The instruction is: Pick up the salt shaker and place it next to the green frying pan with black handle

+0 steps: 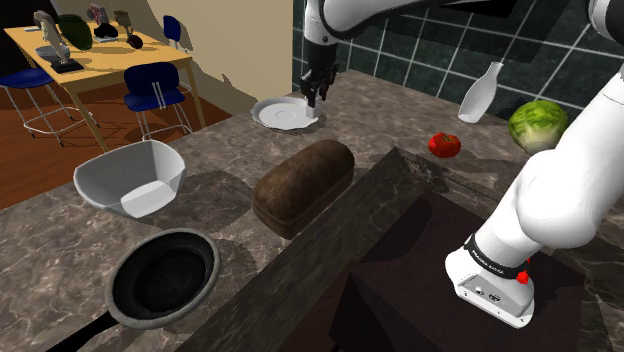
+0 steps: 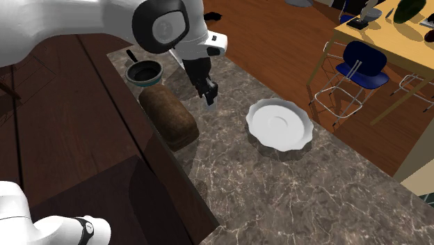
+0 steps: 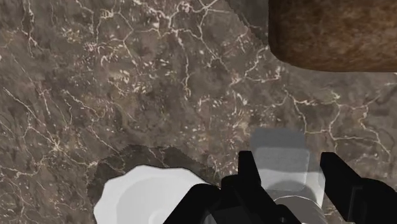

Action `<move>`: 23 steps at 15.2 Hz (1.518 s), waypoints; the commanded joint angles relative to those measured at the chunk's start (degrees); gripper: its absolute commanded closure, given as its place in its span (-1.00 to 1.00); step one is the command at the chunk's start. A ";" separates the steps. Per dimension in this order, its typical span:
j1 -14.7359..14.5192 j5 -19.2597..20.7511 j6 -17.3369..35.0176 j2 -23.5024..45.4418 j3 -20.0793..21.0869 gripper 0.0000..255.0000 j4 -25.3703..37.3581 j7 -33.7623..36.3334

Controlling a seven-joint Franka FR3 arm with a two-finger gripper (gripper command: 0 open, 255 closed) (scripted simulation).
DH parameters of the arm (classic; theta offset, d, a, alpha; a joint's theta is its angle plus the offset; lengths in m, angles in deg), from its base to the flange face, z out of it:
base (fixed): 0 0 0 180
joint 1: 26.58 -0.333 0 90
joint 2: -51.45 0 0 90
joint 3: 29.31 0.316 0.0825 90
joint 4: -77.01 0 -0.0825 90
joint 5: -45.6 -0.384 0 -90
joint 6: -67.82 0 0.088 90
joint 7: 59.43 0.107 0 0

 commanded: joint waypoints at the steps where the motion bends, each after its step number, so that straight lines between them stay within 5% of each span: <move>1: -1.28 0.15 -0.15 -0.71 1.30 1.00 -0.88 2.74; 12: -8.66 1.16 -3.10 1.35 8.91 1.00 2.11 17.80; 23: -17.12 4.32 -8.30 10.36 15.48 1.00 13.63 32.79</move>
